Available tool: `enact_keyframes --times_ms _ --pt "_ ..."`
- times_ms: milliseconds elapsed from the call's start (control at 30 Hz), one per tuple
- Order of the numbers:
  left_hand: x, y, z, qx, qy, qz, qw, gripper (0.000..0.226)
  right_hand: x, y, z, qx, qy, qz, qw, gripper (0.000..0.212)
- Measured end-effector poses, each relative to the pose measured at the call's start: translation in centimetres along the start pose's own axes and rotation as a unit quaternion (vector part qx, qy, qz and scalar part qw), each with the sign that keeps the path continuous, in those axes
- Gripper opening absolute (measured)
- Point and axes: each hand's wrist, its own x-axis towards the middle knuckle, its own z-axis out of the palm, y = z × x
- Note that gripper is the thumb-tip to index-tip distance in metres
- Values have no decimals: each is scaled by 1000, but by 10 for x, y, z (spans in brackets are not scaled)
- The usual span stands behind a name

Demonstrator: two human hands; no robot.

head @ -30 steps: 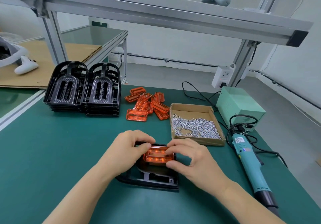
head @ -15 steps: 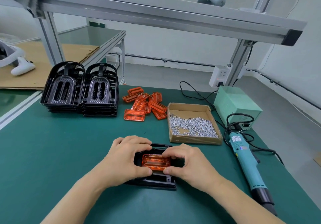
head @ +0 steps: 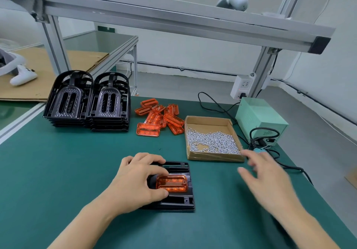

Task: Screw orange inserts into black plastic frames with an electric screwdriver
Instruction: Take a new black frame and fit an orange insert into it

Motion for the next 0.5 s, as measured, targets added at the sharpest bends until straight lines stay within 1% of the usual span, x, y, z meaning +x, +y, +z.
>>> enact_keyframes --times_ms 33,100,167,233,300,433,500 --pt "0 0 0 -1 -3 -2 1000 52 -2 11 -9 -60 -4 51 997 50" --pt "3 2 -2 -7 -4 -7 1000 52 -7 31 -21 -158 -43 127 978 63" --pt "9 5 -2 -11 9 -10 1000 42 -13 45 -24 -195 -96 170 961 73" --pt "19 11 -1 -10 31 -6 999 28 -18 52 -21 -171 -131 191 958 79" --pt "33 20 0 -16 51 -2 999 23 -19 52 -16 -126 -135 200 962 79" --pt "69 39 2 -39 58 -8 998 19 -16 50 -19 -71 -123 210 967 66" --pt "89 46 6 -40 56 -13 998 20 -15 49 -23 42 -108 226 967 56"
